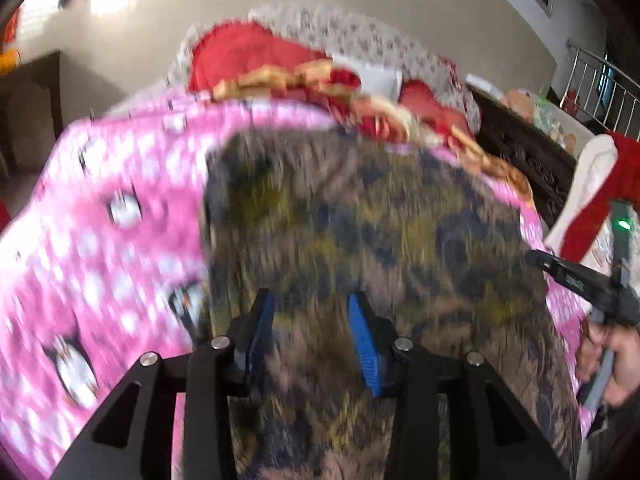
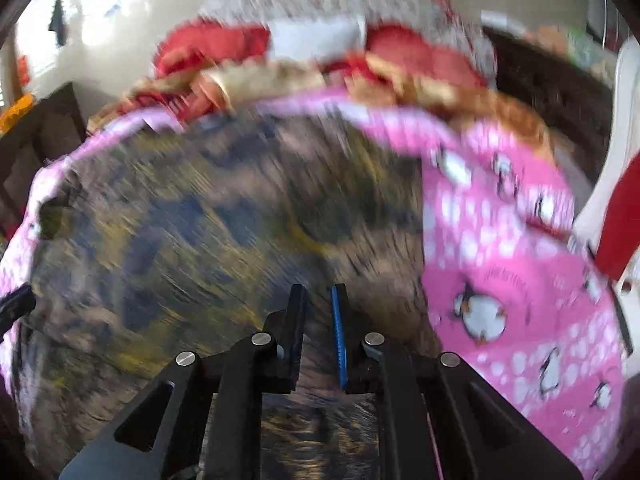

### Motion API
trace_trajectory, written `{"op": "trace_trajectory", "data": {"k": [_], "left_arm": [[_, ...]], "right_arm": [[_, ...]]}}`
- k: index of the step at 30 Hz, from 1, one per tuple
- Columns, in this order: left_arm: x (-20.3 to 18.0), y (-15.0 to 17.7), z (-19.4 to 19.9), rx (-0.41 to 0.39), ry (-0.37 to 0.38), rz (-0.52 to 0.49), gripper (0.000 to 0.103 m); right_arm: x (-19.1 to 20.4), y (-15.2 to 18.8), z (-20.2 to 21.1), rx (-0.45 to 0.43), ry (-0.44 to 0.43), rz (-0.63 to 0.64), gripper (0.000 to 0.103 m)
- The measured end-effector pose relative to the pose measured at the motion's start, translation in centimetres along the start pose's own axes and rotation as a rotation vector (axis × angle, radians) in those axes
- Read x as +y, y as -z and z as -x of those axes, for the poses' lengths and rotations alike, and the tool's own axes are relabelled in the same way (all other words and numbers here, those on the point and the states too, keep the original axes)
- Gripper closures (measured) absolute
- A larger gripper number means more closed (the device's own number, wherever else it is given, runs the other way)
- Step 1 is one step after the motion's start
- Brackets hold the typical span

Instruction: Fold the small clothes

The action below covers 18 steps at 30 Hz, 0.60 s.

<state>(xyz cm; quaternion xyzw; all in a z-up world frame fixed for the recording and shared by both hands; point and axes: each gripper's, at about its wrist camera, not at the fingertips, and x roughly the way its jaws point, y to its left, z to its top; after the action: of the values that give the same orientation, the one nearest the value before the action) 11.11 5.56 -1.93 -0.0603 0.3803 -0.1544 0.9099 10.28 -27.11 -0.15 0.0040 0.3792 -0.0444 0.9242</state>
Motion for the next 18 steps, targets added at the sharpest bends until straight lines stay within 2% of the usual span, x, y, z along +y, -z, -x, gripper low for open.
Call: {"op": "trace_trajectory", "data": {"k": [3,5,6,7,8,9,12,13,16,18], "left_arm": [[0.5,-2.7,-2.2,0.003,-0.064,0.034,0.061],[1.8,-3.4,-5.2,0.091,-0.139,0.061,0.061],[3.0,-3.1,-7.5,0.194,-0.139,0.111,0.062],[3.2,-3.1,-7.4,0.166,-0.133,0.109,0.062],[3.0,-3.4,-7.3,0.162,-0.136,0.096,0.061],[2.9,-3.7,-7.6,0.199,-0.15,0.092,0.061],[2.4,-4.8,-7.0,0.243,-0.172,0.076,0.06],[2.3,-4.9,-6.4,0.235,-0.172,0.08,0.06],[1.4,-4.6,-2.6,0.135,-0.16,0.068,0.057],[0.5,-3.8,0.0,0.083,-0.134,0.056,0.05]], "right_arm": [[1.8,-0.7,0.2,-0.069,-0.008,0.02,0.084],[2.2,-0.9,-1.8,-0.029,-0.018,0.011,0.083],[2.1,-0.1,-3.3,0.018,-0.008,0.005,0.082],[1.7,0.7,-5.0,0.066,0.009,0.001,0.082],[1.4,1.4,-5.4,0.047,-0.005,-0.003,0.082],[1.1,1.8,-5.3,0.008,-0.023,-0.005,0.081],[0.9,2.0,-4.9,0.002,-0.036,-0.008,0.079],[1.0,2.2,-4.7,-0.002,-0.029,0.001,0.078],[1.7,2.4,-4.4,0.0,-0.006,0.026,0.077],[2.1,2.1,-4.0,0.009,0.012,0.044,0.077]]}}
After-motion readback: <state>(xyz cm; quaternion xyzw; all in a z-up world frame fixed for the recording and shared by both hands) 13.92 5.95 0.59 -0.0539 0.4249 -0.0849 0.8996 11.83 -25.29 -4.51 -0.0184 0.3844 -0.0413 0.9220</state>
